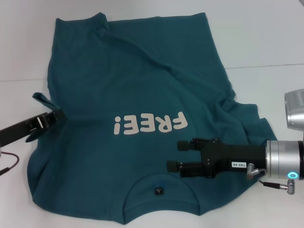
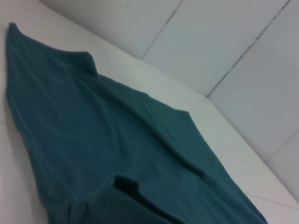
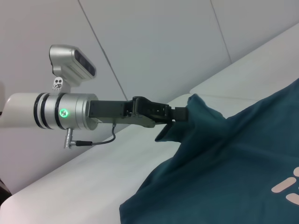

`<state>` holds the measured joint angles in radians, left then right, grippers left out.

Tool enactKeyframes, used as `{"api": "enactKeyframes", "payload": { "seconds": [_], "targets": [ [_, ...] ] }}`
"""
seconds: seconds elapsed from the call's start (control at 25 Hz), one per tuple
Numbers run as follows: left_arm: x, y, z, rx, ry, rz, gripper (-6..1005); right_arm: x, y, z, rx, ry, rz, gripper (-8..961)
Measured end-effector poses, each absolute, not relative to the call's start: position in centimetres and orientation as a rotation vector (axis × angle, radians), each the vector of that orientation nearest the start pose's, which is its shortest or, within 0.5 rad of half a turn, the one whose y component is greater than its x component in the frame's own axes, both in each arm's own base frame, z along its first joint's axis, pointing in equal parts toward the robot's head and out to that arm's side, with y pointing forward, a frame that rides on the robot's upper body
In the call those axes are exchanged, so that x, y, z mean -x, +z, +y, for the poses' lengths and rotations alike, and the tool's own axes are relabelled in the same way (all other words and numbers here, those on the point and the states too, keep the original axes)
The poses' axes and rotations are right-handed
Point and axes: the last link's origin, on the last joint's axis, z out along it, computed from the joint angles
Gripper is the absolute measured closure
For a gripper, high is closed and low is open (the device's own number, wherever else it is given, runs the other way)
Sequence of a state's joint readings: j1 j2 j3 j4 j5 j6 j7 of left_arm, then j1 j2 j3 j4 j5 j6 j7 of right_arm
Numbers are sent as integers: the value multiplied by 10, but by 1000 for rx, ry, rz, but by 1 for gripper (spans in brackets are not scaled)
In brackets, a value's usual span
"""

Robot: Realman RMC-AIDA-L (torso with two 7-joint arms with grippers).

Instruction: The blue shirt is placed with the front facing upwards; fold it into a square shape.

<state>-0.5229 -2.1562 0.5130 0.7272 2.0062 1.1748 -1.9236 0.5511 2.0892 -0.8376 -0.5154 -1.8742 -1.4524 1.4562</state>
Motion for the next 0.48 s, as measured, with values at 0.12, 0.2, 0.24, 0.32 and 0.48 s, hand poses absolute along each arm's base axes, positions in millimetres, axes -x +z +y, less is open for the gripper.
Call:
{"api": "enactKeyframes", "payload": {
  "seconds": [0.12,0.2,0.24,0.32,0.48],
  "targets": [
    [295,13,370,2042,-807,-1387,983,-253,-39,328,2735,767,848,36],
    [295,11,370,2046,-805,-1388,983,-253,-39,327,2735,767,848,36],
    [294,10,370,2048,-805,-1386,983,-253,-39,327,2735,767,848,36],
    [294,9,370,2053,-809,-1380,983,-253,-40,327,2735,765,850,36],
    [291,6,369,2083,-801,-1368,983,-254,-40,327,2734,764,852,37]
  ]
}}
